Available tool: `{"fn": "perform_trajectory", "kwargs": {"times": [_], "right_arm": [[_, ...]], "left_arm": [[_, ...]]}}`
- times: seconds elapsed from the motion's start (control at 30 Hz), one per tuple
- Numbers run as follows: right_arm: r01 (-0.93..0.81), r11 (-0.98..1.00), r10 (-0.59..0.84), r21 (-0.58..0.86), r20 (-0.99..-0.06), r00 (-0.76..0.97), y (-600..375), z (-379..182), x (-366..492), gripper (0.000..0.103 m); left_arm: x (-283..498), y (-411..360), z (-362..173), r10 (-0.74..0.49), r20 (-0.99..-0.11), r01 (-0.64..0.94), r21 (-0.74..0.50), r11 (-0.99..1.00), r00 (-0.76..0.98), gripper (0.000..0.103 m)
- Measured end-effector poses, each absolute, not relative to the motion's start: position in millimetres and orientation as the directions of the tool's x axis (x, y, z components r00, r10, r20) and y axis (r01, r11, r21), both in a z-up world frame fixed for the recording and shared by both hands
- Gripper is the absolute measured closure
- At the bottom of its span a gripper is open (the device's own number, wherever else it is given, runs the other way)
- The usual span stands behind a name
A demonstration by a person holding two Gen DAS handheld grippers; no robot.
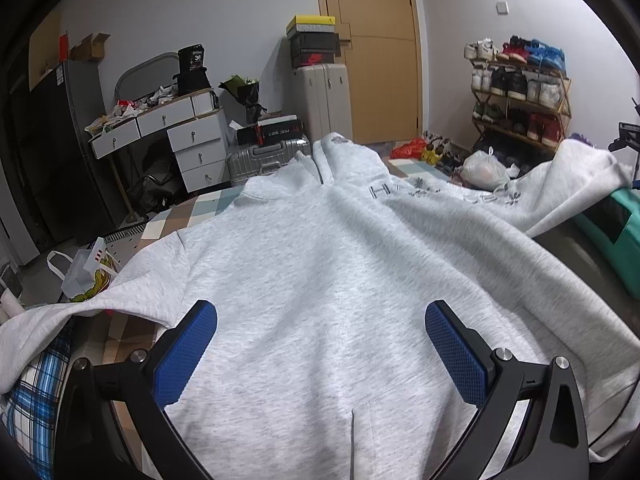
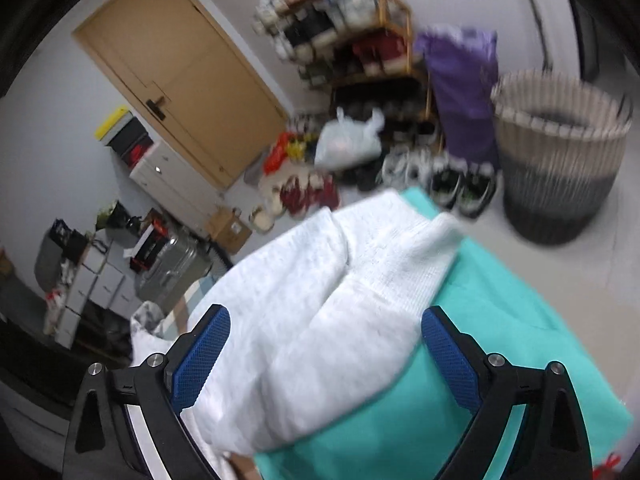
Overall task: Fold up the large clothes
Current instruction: 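Grasp the sweatshirt sleeve cuff with the right gripper and lift it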
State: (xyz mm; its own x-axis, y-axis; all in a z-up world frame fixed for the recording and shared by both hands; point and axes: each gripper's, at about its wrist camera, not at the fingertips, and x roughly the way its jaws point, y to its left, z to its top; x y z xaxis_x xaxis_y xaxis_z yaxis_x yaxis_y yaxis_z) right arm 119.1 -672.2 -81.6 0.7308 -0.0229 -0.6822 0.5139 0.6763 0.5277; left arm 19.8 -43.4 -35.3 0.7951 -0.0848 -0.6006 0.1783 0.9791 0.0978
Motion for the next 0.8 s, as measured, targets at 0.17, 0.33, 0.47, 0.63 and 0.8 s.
{"fn": "perform_trajectory", "kwargs": {"times": [0.17,0.33,0.47,0.63,0.8], "right_arm": [[0.572,0.650,-0.085,0.500,-0.701,0.709,-682.4,-88.1,124.5,0.069],[0.527,0.765,-0.222,0.370,-0.617,0.755,-663.4,-44.4,128.9,0.083],[0.560,0.783,-0.368,0.269,-0.525,0.767,-649.4,10.9,137.5,0.089],[0.624,0.768,-0.510,0.147,-0.451,0.733,-643.8,70.0,152.0,0.090],[0.672,0.730,-0.563,0.123,-0.448,0.694,-649.1,71.5,162.7,0.090]], "left_arm": [[20.8,-47.0,-38.5,-0.079,-0.616,0.182,0.107,0.977,0.784,0.001],[20.1,-49.4,-39.2,-0.054,-0.607,0.171,0.138,0.976,0.793,0.001],[20.0,-50.2,-40.6,-0.042,-0.605,0.167,0.151,0.974,0.795,0.001],[21.8,-50.2,-41.3,-0.021,-0.601,0.162,0.181,0.970,0.799,0.001],[20.8,-40.7,-37.7,-0.025,-0.590,0.159,0.176,0.971,0.807,0.001]]}}
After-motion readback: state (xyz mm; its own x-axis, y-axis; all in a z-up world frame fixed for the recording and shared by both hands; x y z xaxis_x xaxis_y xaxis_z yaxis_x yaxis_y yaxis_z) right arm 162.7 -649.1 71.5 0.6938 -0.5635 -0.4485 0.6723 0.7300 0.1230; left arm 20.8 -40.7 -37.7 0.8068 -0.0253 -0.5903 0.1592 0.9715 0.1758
